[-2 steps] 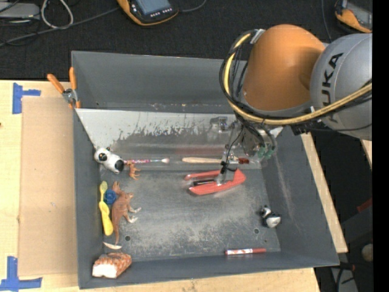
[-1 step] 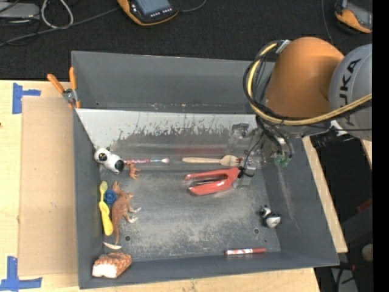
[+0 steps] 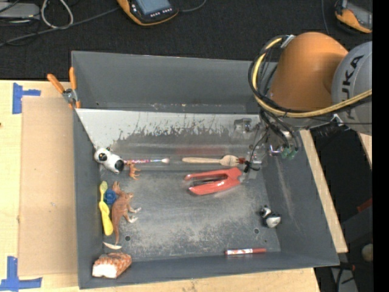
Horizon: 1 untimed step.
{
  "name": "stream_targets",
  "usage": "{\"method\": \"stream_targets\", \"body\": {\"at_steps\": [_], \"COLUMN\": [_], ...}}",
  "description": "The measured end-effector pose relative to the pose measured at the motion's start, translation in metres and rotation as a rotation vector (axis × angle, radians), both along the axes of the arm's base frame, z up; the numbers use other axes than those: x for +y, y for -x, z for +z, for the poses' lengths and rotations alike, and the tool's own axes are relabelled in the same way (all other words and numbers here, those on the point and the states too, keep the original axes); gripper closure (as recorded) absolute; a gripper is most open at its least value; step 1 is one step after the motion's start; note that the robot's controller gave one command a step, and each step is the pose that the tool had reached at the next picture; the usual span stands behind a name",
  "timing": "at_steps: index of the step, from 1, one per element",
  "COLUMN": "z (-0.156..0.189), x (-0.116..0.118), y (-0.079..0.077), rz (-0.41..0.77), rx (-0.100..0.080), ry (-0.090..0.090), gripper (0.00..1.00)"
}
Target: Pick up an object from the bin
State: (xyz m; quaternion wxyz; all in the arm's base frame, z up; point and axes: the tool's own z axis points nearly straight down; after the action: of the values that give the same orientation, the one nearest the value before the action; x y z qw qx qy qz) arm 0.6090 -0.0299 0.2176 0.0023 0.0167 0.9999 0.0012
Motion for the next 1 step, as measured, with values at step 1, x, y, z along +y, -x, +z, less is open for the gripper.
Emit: {"method": "stream_targets", "body": {"at_steps": [1], "z": [-0.0426], "x": [0.0344], "y": [-0.0124], "rz": [-0.022], "rx": [0.007], "ry": [0.000], "gripper": [0.00]}}
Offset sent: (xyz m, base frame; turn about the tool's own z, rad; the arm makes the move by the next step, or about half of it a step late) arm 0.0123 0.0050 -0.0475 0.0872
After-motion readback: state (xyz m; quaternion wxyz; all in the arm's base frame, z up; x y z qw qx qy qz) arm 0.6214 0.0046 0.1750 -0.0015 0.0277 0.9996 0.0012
